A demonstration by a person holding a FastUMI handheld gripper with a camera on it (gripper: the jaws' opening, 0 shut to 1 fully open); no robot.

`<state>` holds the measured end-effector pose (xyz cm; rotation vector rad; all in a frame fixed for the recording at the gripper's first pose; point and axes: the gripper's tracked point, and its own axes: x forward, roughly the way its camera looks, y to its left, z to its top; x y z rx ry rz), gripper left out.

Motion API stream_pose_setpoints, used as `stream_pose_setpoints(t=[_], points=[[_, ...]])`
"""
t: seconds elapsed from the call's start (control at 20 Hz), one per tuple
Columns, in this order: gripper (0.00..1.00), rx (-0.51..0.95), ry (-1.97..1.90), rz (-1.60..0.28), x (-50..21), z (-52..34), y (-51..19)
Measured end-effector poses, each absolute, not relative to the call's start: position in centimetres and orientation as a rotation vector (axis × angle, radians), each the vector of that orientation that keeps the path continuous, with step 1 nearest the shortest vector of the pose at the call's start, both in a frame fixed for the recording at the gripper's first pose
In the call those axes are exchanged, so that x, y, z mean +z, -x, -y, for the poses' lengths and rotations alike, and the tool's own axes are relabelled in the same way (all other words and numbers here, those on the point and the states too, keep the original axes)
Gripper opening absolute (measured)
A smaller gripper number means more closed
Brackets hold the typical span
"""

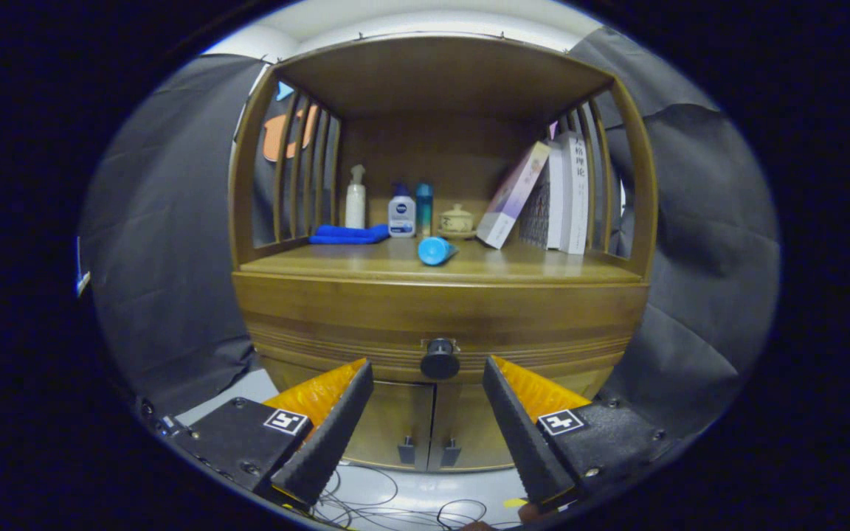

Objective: Pull open the drawer, take out the items inside it, and place them on the countertop above the cabinet.

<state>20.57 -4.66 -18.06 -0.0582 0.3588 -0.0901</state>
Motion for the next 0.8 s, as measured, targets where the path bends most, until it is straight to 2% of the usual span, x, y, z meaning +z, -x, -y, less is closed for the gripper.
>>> stream_pose_setpoints(t=[0.35,0.8], points=[[0.98,-0.049,0.054,-0.211,-11.7,2.7,-12.7],[0.98,-0.002,0.012,-0.101,-6.9,1.1,-3.4]])
